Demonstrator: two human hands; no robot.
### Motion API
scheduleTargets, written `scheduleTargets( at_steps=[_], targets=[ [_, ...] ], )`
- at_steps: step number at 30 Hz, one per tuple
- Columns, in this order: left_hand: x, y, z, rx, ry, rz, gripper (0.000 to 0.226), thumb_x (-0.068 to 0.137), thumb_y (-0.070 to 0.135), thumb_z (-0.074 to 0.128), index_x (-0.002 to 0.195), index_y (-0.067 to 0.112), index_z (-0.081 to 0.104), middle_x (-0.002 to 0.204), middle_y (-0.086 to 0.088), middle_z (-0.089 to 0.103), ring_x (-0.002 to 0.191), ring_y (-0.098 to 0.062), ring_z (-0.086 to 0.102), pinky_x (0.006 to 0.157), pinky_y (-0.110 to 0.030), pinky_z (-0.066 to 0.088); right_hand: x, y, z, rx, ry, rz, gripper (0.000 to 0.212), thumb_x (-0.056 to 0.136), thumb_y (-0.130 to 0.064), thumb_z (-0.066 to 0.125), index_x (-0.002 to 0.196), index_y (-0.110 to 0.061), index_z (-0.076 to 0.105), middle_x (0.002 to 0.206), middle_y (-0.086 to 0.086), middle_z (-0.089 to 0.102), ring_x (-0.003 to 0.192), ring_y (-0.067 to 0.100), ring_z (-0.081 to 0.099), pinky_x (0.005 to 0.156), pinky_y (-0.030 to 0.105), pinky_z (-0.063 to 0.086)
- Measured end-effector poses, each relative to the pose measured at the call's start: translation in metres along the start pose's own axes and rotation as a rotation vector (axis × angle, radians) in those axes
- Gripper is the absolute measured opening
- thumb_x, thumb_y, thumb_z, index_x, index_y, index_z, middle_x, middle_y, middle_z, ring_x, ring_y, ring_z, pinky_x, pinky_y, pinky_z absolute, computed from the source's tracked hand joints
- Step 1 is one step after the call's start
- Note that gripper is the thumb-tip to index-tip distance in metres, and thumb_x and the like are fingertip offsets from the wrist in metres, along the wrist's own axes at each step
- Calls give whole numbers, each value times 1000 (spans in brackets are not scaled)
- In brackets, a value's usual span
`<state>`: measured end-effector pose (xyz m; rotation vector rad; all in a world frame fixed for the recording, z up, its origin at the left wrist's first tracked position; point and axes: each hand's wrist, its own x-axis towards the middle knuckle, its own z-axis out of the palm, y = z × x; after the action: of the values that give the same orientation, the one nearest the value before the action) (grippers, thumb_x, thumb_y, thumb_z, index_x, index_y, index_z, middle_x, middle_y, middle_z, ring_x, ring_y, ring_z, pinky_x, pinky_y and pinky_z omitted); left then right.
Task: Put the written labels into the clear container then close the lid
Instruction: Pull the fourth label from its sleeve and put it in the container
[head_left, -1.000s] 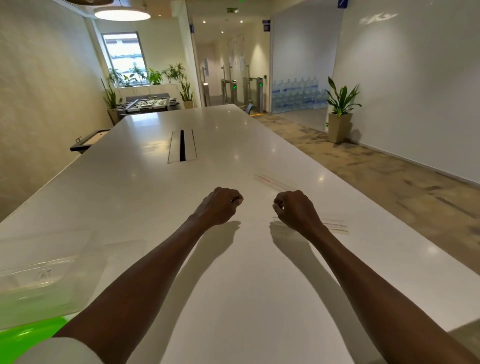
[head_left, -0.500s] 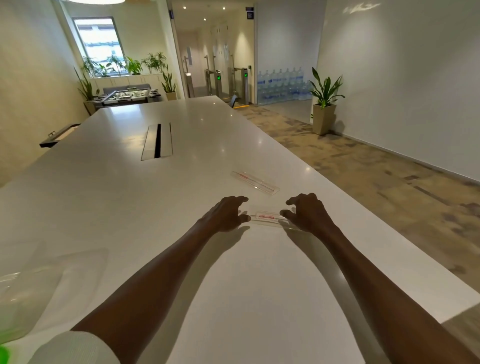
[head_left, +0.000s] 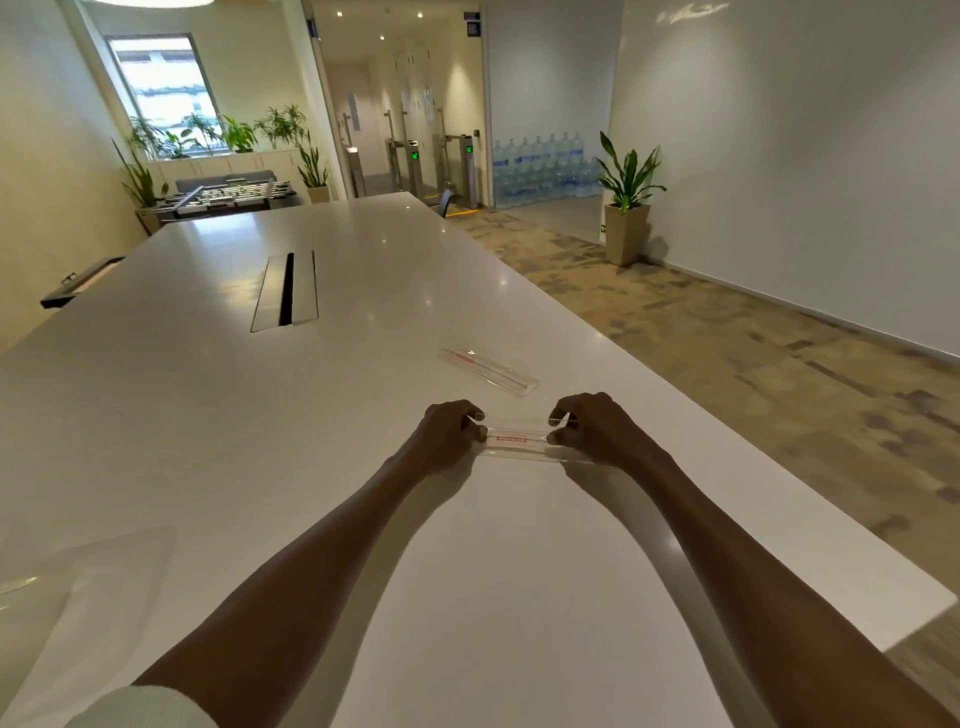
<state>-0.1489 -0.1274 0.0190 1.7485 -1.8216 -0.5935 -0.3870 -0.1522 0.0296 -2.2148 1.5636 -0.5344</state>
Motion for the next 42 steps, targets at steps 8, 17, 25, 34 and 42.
scheduleTargets(
  at_steps=[8, 17, 25, 34, 42],
  targets=[
    [0, -10, -25, -252, 130, 0, 26, 84, 25, 71, 108, 16, 69, 83, -2, 77, 82, -6, 71, 70, 0, 43, 24, -8, -14, 81, -87, -44, 30, 89, -35, 66, 118, -27, 67, 94, -1, 60, 91, 14, 55, 83, 28, 43],
    [-11, -21, -36, -300, 85, 34, 24, 75, 19, 80, 98, 22, 76, 85, 3, 76, 83, -5, 70, 73, -6, 45, 38, -22, -13, 236, -283, 28, 28, 92, -37, 63, 114, -23, 70, 69, -4, 56, 61, 7, 50, 44, 19, 41],
    [-17, -31, -42, -298, 179, -60, 22, 74, 22, 80, 95, 24, 78, 83, 0, 76, 64, -7, 60, 68, -26, 50, 38, -27, -4, 303, -357, 55, 30, 90, -40, 65, 109, -18, 73, 82, 3, 65, 64, 10, 54, 59, 21, 48],
    [-25, -48, -44, -254, 223, -166, 18, 75, 28, 79, 93, 29, 78, 87, 5, 76, 87, -17, 68, 86, -43, 56, 33, -18, 4, 306, -350, -42, 62, 65, -54, 82, 117, -24, 69, 107, -3, 70, 99, 9, 64, 86, 24, 48],
    [-27, -47, -40, -300, 230, -183, 15, 75, 22, 79, 90, 25, 79, 77, 1, 75, 74, -15, 68, 69, -33, 59, 33, -10, 22, 300, -261, -59, 49, 64, -28, 89, 110, -21, 73, 94, -17, 69, 88, 6, 63, 72, 15, 47]
  ],
)
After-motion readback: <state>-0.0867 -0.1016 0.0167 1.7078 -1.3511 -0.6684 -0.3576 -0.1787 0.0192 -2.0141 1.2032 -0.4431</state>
